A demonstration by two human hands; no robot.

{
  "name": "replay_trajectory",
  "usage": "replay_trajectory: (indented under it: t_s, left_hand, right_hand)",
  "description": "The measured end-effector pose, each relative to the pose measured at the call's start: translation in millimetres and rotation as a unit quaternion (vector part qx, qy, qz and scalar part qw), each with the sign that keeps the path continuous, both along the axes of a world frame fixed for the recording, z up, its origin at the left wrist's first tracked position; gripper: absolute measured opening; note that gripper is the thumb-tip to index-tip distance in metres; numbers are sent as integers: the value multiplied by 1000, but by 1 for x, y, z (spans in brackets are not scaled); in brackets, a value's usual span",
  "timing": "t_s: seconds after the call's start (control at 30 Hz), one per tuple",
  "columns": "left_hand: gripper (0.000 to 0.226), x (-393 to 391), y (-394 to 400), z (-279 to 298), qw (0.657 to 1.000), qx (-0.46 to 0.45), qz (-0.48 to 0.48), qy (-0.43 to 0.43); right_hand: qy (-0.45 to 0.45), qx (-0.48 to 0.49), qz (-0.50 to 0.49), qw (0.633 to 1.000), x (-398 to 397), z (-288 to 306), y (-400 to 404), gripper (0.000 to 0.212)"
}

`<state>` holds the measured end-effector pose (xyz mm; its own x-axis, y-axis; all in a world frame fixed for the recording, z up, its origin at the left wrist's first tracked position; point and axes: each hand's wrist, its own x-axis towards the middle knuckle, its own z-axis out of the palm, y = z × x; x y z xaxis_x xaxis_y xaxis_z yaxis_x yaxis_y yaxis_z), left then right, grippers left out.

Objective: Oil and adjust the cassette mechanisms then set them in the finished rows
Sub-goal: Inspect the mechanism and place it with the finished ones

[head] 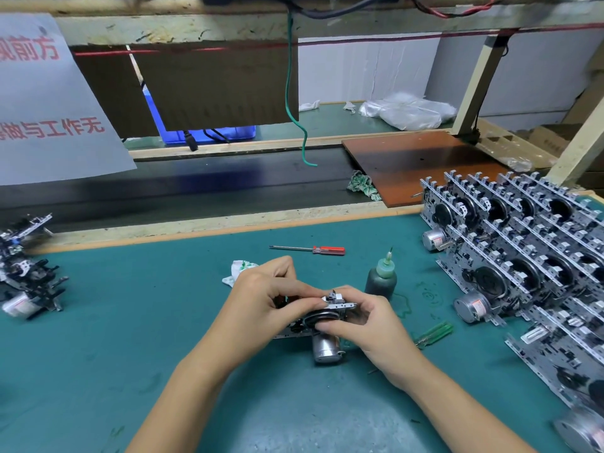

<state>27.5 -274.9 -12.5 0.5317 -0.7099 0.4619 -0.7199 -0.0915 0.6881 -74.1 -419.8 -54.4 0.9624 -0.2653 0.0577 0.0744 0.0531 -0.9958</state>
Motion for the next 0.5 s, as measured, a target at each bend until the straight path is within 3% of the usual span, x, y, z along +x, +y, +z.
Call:
replay_trajectory:
  t_s: [0.5]
  left_hand:
    - [11, 2, 3, -1, 1000, 6, -5, 17]
  right_hand:
    - [-7, -5, -2, 1000, -3, -1, 0, 29]
